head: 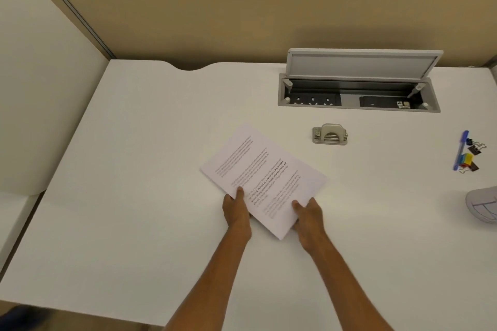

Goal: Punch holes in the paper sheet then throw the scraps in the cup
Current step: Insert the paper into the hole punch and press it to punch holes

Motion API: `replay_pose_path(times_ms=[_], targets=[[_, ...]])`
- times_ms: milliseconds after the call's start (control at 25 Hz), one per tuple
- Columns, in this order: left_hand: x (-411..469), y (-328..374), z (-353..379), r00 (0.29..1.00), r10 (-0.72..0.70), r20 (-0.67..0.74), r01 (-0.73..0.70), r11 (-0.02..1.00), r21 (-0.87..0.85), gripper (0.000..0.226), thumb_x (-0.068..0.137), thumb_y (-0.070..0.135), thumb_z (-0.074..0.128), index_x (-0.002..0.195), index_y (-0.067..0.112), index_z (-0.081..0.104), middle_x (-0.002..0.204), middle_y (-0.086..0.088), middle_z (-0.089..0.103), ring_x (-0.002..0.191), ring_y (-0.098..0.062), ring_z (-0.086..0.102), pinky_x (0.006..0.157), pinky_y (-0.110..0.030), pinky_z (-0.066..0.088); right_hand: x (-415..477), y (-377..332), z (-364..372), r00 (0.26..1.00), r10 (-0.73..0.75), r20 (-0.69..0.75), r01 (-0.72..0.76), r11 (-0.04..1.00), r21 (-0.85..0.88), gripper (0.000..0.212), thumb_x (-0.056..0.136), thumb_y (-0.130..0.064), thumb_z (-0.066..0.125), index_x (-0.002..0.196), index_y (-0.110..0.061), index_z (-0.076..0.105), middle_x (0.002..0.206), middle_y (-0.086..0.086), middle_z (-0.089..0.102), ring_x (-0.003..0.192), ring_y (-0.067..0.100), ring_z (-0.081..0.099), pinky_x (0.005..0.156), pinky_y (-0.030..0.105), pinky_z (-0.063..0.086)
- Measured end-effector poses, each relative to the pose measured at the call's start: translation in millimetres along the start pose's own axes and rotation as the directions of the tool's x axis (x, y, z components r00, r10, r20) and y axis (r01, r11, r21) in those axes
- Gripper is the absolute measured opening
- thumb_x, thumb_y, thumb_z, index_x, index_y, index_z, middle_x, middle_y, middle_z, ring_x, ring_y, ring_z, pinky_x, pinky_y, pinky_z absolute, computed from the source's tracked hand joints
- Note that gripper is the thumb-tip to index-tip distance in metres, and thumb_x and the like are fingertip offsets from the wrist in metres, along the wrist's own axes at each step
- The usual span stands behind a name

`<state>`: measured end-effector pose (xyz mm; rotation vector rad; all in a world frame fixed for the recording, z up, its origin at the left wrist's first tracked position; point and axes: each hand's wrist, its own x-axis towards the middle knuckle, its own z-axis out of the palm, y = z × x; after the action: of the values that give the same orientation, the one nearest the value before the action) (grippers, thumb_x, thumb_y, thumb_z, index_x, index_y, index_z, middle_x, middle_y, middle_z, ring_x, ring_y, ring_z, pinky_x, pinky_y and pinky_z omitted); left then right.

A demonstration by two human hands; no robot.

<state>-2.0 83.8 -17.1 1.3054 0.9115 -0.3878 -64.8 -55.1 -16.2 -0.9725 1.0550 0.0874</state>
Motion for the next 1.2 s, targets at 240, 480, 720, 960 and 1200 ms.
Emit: replay_pose_path(times_ms=[240,480,720,960,1200], targets=[[31,41,-33,0.997,0.043,0.071,-0.055,0.980,0.189,0.026,0.097,0.025,0.063,0.117,0.009,0.066,0.114,-0.010,0.071,0.103,-0.028,0.067,0.089,-0.044,0.057,19,-49,-97,0.998,-0.043,0.046,0.057,0.933,-0.355,0.032,0.099,0.001,0.054,0.130,-0.007,0.057,0.128,0.017,0.067,0.107,0.035,0.067,0.084,0.048,0.056],[18,30,-13,0.917,0.250,0.312,-0.398,0.641,0.656,0.051,0.100,0.019,0.056,0.149,0.018,0.045,0.145,-0.008,0.056,0.128,-0.026,0.056,0.109,-0.040,0.046,25,-51,-95,0.985,-0.170,-0.029,0.133,0.858,-0.496,0.047,0.097,-0.014,0.060,0.140,-0.021,0.041,0.131,0.004,0.060,0.108,0.028,0.063,0.089,0.044,0.054],[15,25,-4,0.901,0.339,0.269,-0.419,0.525,0.741,0.049,0.102,0.023,0.053,0.149,0.015,0.044,0.137,-0.012,0.057,0.128,-0.028,0.055,0.109,-0.041,0.043,20,-40,-84,0.950,-0.305,-0.073,0.221,0.816,-0.535,0.063,0.095,-0.015,0.058,0.150,-0.031,0.032,0.135,0.000,0.056,0.109,0.022,0.055,0.092,0.037,0.045],[16,27,-2,0.910,0.350,0.224,-0.404,0.616,0.677,0.049,0.098,0.007,0.056,0.146,0.015,0.050,0.133,-0.010,0.059,0.122,-0.027,0.058,0.108,-0.041,0.045,17,-42,-78,0.925,-0.356,-0.131,0.198,0.747,-0.635,0.075,0.096,-0.009,0.056,0.159,-0.020,0.017,0.160,0.008,0.037,0.140,0.034,0.043,0.113,0.048,0.038],[11,22,0,0.916,0.340,0.212,-0.390,0.641,0.661,0.045,0.100,0.010,0.055,0.145,0.015,0.050,0.138,-0.011,0.056,0.126,-0.026,0.055,0.105,-0.034,0.043,17,-44,-76,0.930,-0.333,-0.154,0.158,0.742,-0.651,0.075,0.098,-0.013,0.054,0.161,-0.018,0.013,0.162,0.009,0.034,0.143,0.033,0.040,0.116,0.047,0.036]])
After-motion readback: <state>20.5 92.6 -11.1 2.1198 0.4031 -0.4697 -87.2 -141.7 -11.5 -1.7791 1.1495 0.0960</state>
